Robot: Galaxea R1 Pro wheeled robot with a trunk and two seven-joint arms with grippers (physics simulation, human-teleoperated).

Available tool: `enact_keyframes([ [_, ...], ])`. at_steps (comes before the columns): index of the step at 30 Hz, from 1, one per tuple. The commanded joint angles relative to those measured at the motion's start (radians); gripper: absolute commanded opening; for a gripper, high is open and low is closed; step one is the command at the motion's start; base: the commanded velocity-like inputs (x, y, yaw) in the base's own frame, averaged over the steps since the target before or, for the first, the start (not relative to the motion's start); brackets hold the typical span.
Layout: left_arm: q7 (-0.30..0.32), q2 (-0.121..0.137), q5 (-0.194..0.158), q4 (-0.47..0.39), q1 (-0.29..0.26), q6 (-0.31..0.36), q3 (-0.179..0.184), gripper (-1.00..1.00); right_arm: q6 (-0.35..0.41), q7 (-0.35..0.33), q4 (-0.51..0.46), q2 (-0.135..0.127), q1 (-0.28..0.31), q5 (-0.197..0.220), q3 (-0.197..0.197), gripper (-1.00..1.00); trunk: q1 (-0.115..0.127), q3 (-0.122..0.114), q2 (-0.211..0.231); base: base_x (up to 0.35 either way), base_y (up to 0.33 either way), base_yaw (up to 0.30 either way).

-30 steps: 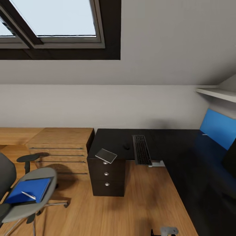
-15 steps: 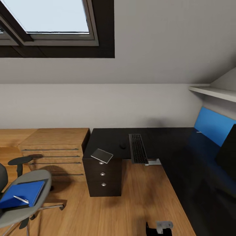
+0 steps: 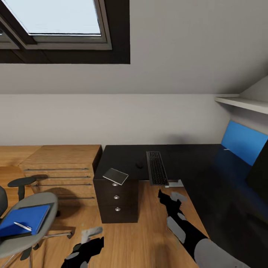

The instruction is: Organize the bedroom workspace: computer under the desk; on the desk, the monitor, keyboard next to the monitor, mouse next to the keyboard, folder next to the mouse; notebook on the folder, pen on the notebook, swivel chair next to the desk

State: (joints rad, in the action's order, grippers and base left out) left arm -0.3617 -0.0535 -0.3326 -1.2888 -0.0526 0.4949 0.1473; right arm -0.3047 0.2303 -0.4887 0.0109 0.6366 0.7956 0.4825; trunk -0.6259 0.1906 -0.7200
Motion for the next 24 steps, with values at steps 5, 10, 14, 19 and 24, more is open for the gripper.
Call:
enact_keyframes([
  [5,-0.009,-0.003,-0.167,-0.142,-0.061,0.036,-0.089,1.00,0.326,-0.360,-0.002,-0.066,0.072,0.214,-0.298,1.00,-0.019,0.018,-0.037,0.000,0.000,0.000],
  [10,-0.008,-0.003,-0.172,-0.140,-0.062,0.041,-0.089,1.00,0.353,-0.458,0.012,-0.092,0.072,0.242,-0.315,1.00,-0.039,0.033,-0.072,0.000,0.000,0.000],
  [14,-0.009,-0.004,-0.171,-0.164,-0.062,0.040,-0.034,1.00,0.356,-0.477,0.019,-0.094,0.071,0.272,-0.317,1.00,-0.054,0.046,-0.100,0.000,0.000,0.000],
  [19,-0.009,-0.003,-0.172,-0.182,-0.057,0.042,-0.023,1.00,0.357,-0.480,0.022,-0.092,0.071,0.276,-0.315,1.00,-0.073,0.062,-0.135,0.000,0.000,0.000],
  [24,-0.010,-0.003,-0.172,-0.186,-0.055,0.042,-0.021,1.00,0.357,-0.480,0.022,-0.088,0.070,0.276,-0.313,1.00,-0.092,0.077,-0.170,0.000,0.000,0.000],
])
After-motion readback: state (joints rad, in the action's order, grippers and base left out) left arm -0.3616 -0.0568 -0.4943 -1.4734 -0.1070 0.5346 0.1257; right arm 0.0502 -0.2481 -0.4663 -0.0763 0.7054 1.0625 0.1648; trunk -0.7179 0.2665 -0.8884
